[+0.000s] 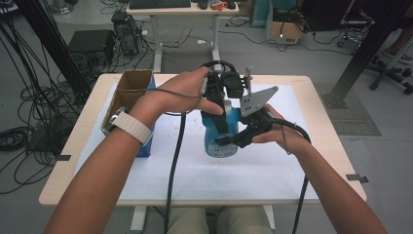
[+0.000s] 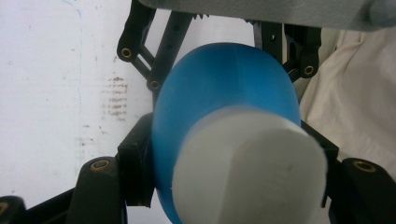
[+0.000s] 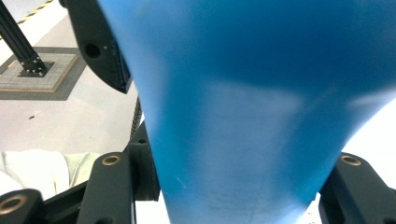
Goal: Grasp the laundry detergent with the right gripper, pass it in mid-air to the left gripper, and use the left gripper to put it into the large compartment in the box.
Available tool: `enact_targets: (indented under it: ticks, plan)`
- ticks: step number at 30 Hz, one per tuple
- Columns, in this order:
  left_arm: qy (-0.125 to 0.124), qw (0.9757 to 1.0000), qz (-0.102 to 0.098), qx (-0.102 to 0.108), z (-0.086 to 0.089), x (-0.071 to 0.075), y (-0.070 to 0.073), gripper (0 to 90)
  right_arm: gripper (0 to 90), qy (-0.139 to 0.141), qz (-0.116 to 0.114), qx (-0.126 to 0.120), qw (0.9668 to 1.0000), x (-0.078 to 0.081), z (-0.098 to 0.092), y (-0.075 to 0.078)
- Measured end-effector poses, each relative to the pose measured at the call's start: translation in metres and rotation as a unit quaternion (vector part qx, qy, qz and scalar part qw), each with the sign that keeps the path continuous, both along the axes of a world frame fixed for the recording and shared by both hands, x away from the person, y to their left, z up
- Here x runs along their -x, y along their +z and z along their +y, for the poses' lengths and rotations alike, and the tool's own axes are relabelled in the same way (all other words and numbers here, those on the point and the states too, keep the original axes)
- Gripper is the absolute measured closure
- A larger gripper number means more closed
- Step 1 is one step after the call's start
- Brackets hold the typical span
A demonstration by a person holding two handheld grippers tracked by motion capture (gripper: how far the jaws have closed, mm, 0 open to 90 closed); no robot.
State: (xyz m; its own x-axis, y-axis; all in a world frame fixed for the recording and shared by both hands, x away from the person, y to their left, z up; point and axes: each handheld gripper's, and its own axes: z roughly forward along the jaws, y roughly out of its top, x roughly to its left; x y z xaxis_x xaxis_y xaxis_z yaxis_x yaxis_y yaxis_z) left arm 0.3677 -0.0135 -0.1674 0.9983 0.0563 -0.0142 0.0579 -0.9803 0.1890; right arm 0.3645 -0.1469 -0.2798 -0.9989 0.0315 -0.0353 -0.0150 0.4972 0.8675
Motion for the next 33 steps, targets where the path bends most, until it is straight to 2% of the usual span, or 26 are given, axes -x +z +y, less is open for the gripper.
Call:
enact_targets:
  ticks: [14,15,17,20,23,26,27,28,30,33]
  plan:
    - [-0.007,1.0,-0.002,-0.005,-0.002,-0.002,0.001,37.3,42.6,-0.004,0.004,-0.007,1.0,-0.001,-0.001,-0.002]
    - [0.001,1.0,-0.001,-0.005,-0.003,0.0,0.0,37.4,42.6,-0.003,0.003,-0.008,1.0,-0.001,-0.001,-0.002]
    - [-0.007,1.0,-0.002,-0.006,-0.003,-0.002,0.001,37.4,42.6,-0.003,0.003,-0.01,0.9999,-0.001,-0.001,-0.002]
    - [0.001,1.0,-0.001,-0.006,-0.004,0.0,0.001,37.4,42.4,-0.003,0.001,-0.014,0.9999,-0.001,-0.002,-0.003]
    - [-0.004,0.9999,-0.005,-0.008,-0.005,0.001,0.001,37.4,41.9,0.0,-0.004,-0.017,0.9999,0.0,-0.003,-0.003]
    - [0.006,1.0,-0.005,-0.001,-0.005,0.003,0.0,37.4,28.3,-0.005,-0.01,-0.021,0.9997,0.0,-0.004,-0.005]
    - [0.003,1.0,-0.006,-0.003,-0.004,0.002,0.0,37.4,24.7,-0.007,-0.007,-0.022,0.9997,0.0,-0.006,-0.006]
    - [-0.008,0.9998,-0.009,-0.013,-0.004,0.001,0.001,37.4,22.1,-0.005,-0.001,-0.025,0.9997,0.002,-0.008,-0.007]
    - [0.001,0.9999,-0.007,-0.012,-0.003,0.002,0.001,37.4,15.7,-0.004,-0.003,-0.025,0.9997,0.004,-0.014,-0.01]
    - [-0.007,0.9997,-0.013,-0.019,-0.002,0.001,0.001,37.4,10.0,-0.012,0.006,-0.02,0.9997,0.008,-0.028,-0.015]
